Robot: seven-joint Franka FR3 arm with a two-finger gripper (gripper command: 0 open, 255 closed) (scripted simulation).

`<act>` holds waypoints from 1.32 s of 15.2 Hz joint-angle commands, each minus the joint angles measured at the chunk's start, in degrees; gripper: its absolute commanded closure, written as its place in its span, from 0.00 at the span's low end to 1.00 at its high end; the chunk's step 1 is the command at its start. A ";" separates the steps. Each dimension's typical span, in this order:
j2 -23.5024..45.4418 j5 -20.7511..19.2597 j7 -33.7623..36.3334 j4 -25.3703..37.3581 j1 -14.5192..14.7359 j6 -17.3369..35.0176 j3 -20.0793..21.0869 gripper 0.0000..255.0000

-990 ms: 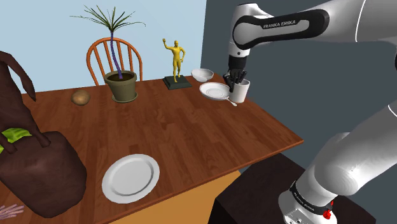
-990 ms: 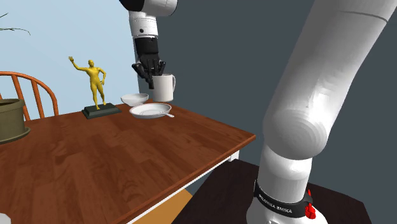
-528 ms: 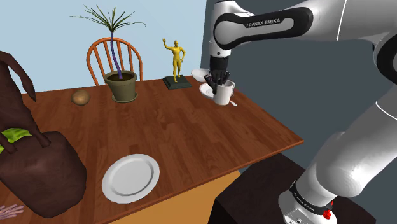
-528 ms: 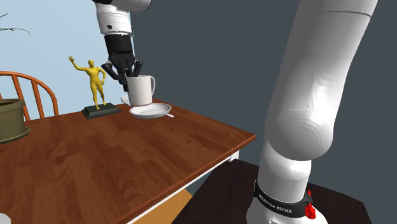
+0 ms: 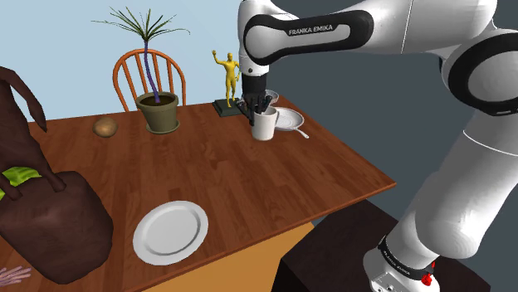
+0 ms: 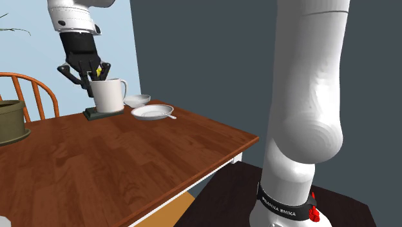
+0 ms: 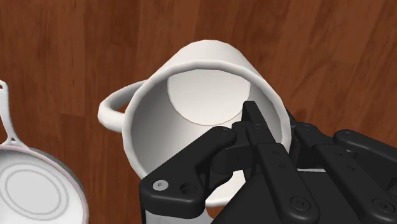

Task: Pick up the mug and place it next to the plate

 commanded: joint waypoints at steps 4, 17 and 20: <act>8.22 -1.10 5.75 10.85 3.35 -2.83 2.38 1.00; 17.09 -2.71 10.53 17.23 6.84 -0.62 3.68 1.00; 17.22 -2.76 10.60 15.10 6.77 1.63 3.64 1.00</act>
